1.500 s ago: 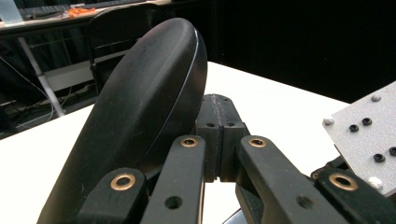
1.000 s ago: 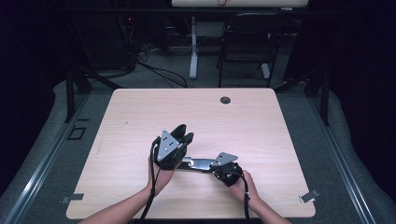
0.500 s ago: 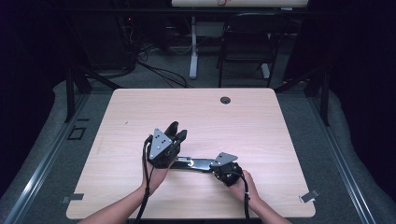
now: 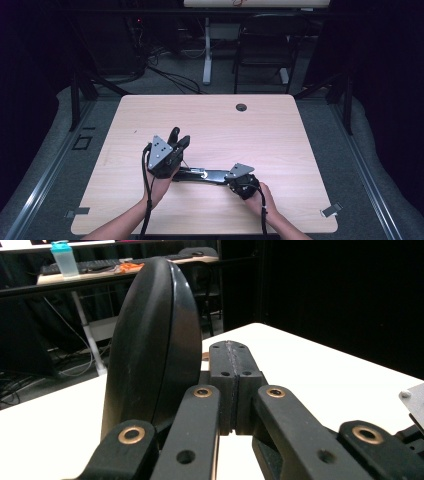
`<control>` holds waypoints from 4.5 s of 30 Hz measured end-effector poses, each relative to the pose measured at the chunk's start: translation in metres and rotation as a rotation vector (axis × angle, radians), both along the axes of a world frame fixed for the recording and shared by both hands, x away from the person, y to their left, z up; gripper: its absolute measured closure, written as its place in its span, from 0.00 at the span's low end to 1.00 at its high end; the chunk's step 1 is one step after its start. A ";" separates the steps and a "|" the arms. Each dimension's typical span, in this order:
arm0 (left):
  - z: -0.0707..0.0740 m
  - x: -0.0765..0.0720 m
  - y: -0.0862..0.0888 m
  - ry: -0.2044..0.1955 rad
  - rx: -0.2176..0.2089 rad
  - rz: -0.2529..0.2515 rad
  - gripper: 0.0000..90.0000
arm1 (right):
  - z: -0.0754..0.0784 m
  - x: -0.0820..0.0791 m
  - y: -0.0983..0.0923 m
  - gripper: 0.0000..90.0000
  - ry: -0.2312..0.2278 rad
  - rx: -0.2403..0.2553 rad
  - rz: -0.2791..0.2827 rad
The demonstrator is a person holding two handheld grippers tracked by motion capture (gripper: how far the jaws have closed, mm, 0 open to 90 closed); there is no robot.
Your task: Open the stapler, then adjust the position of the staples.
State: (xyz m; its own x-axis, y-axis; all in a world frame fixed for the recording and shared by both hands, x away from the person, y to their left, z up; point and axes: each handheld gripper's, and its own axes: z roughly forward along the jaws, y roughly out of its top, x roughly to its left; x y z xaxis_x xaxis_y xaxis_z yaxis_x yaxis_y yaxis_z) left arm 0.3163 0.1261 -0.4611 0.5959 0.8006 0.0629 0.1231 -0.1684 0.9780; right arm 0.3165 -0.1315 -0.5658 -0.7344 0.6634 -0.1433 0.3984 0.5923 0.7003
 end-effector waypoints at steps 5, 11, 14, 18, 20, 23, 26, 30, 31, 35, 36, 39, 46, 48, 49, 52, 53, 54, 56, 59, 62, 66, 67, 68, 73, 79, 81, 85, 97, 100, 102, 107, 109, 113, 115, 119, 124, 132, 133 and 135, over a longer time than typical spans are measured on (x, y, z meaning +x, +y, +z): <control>0.002 0.000 0.005 -0.003 -0.006 0.015 1.00 | 0.000 0.000 0.000 1.00 0.000 0.002 0.000; 0.003 0.000 0.014 -0.007 -0.012 0.035 1.00 | 0.000 0.000 0.000 1.00 0.000 0.001 0.001; 0.003 0.000 0.017 -0.007 -0.018 0.046 1.00 | 0.000 0.000 0.000 1.00 0.000 0.000 0.001; 0.004 0.001 0.020 -0.011 -0.019 0.055 1.00 | 0.000 0.000 0.000 1.00 0.000 0.001 0.002; 0.004 0.001 0.022 -0.012 -0.018 0.060 1.00 | 0.000 0.000 0.000 1.00 0.000 0.001 0.002; 0.004 0.001 0.024 -0.014 -0.019 0.066 1.00 | 0.000 0.000 0.000 1.00 0.001 0.001 -0.001; 0.004 0.001 0.026 -0.014 -0.021 0.074 1.00 | 0.000 0.000 0.000 1.00 0.002 -0.001 0.000; 0.004 0.000 0.030 -0.013 -0.024 0.083 1.00 | 0.000 0.000 0.000 1.00 0.000 0.001 0.000; 0.004 0.000 0.032 -0.014 -0.024 0.089 1.00 | 0.000 0.000 0.000 1.00 0.000 0.001 0.001; 0.005 0.000 0.035 -0.018 -0.024 0.098 1.00 | 0.000 0.000 0.000 1.00 0.001 0.001 0.000; 0.005 0.000 0.035 -0.018 -0.024 0.098 1.00 | 0.000 0.000 0.000 1.00 0.001 0.001 -0.001; 0.005 0.000 0.038 -0.019 -0.025 0.107 1.00 | 0.000 0.000 0.000 1.00 0.002 0.001 -0.001; 0.005 0.003 0.057 0.018 -0.088 0.176 1.00 | 0.000 0.000 0.000 1.00 0.002 -0.005 0.001; 0.004 0.005 0.062 0.030 -0.101 0.193 1.00 | 0.000 0.000 0.000 1.00 0.002 0.000 0.000; 0.002 0.006 0.071 0.046 -0.110 0.210 1.00 | 0.000 0.000 0.000 1.00 0.002 -0.001 0.001; 0.001 0.006 0.075 0.047 -0.102 0.217 1.00 | 0.000 0.000 0.001 1.00 0.007 -0.004 -0.001; 0.001 0.006 0.075 0.050 -0.097 0.215 1.00 | 0.001 0.000 0.001 1.00 0.006 -0.009 0.001; 0.000 0.006 0.074 0.049 -0.097 0.215 1.00 | 0.001 0.000 0.001 1.00 0.006 -0.007 0.003; 0.000 0.007 0.074 0.054 -0.093 0.215 1.00 | 0.001 0.000 0.001 1.00 0.006 -0.008 0.002; -0.001 0.008 0.075 0.064 -0.089 0.217 1.00 | 0.001 0.000 0.001 1.00 0.006 -0.008 0.001; -0.002 0.009 0.076 0.066 -0.090 0.217 1.00 | 0.001 0.000 0.001 1.00 0.006 -0.008 0.002; -0.003 0.010 0.075 0.077 -0.085 0.205 1.00 | 0.001 0.000 0.001 1.00 0.006 -0.009 0.000; -0.003 0.011 0.074 0.082 -0.080 0.197 1.00 | 0.001 0.000 0.001 1.00 0.006 -0.010 0.001; -0.003 0.011 0.073 0.095 -0.077 0.182 1.00 | 0.001 0.000 0.001 1.00 0.007 -0.008 0.000; -0.006 0.013 0.064 0.152 -0.034 0.083 0.92 | 0.002 0.001 0.001 1.00 0.019 -0.014 0.002; -0.008 0.012 0.051 0.208 0.027 -0.041 0.77 | 0.005 0.005 0.001 0.95 0.045 -0.028 0.012; -0.010 0.012 0.046 0.235 0.051 -0.078 0.70 | 0.007 0.006 0.001 0.94 0.058 -0.036 0.020; -0.014 0.011 0.036 0.282 0.091 -0.147 0.54 | 0.009 0.005 0.004 0.92 0.060 -0.079 0.045; -0.021 0.012 0.024 0.396 0.151 -0.268 0.34 | 0.030 0.016 -0.010 0.69 0.148 -0.020 0.030; -0.023 0.011 0.022 0.424 0.168 -0.284 0.26 | 0.033 0.020 -0.014 0.57 0.185 -0.009 0.040; -0.027 0.007 0.019 0.466 0.213 -0.319 0.20 | 0.034 0.023 -0.016 0.47 0.212 -0.012 0.037; -0.034 0.005 0.013 0.543 0.255 -0.388 0.06 | 0.037 0.025 -0.019 0.32 0.226 -0.065 0.031; -0.035 0.004 0.011 0.557 0.266 -0.411 0.01 | 0.043 0.023 -0.022 0.31 0.189 -0.072 0.013; -0.037 0.001 0.009 0.564 0.274 -0.429 0.00 | 0.052 0.023 -0.030 0.25 0.163 -0.042 -0.007; -0.037 0.001 0.011 0.572 0.264 -0.438 0.00 | 0.055 0.024 -0.036 0.21 0.164 -0.022 0.013; -0.039 0.000 0.017 0.593 0.239 -0.446 0.00 | 0.058 0.027 -0.049 0.15 0.205 -0.005 -0.016; -0.041 -0.002 0.023 0.603 0.228 -0.449 0.00 | 0.057 0.033 -0.066 0.02 0.270 0.040 -0.054; -0.048 0.000 0.033 0.646 0.236 -0.402 0.00 | 0.049 0.042 -0.075 0.08 0.324 0.052 -0.069; -0.049 -0.001 0.033 0.655 0.236 -0.402 0.00 | 0.048 0.042 -0.075 0.15 0.332 0.061 -0.066; -0.050 -0.002 0.034 0.657 0.242 -0.398 0.00 | 0.046 0.043 -0.073 0.17 0.342 0.057 -0.075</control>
State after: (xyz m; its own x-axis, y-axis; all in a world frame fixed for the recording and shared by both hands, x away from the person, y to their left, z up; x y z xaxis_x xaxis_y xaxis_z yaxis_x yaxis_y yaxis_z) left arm 0.3141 0.1605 -0.5108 0.8089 0.5295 -0.2554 0.5470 -0.5186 0.6572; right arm 0.3599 -0.2045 -0.5197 -0.6821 0.7174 0.1418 0.6568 0.5158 0.5500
